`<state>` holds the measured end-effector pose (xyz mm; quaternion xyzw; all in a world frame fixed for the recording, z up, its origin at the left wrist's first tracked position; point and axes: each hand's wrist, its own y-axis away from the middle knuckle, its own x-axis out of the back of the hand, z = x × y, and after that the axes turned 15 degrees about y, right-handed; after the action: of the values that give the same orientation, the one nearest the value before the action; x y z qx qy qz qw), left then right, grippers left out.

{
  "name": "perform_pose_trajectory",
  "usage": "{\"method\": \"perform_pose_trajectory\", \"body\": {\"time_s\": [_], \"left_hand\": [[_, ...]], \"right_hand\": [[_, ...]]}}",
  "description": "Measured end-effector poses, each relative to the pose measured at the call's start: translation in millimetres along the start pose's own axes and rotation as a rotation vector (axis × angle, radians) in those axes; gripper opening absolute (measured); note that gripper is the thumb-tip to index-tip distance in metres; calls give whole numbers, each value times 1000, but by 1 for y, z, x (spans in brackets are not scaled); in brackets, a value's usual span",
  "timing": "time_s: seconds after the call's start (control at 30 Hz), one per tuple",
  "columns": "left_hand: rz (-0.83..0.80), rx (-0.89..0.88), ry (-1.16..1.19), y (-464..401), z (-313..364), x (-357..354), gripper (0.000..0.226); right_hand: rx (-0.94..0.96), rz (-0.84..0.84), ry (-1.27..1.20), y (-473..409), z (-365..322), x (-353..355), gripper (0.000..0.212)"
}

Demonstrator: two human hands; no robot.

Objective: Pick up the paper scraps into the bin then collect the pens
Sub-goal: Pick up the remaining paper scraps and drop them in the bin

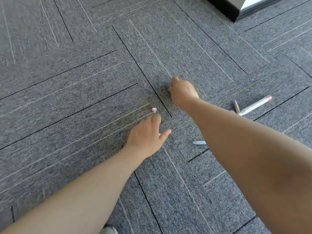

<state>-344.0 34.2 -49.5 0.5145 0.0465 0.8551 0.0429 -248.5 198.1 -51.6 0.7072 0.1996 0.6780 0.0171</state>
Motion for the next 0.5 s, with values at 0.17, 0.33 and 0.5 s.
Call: {"method": "perform_pose_trajectory", "body": {"time_s": [0.17, 0.33, 0.5], "left_hand": [[-38, -153, -240, 16, -14, -11, 34], [57, -77, -34, 12, -15, -11, 21], [266, 231, 136, -21, -19, 8, 26]], "right_hand": [[-13, 3, -106, 6, 3, 3, 14], [-120, 40, -485, 51, 32, 3, 22], [-195, 41, -295, 91, 96, 3, 20]]}}
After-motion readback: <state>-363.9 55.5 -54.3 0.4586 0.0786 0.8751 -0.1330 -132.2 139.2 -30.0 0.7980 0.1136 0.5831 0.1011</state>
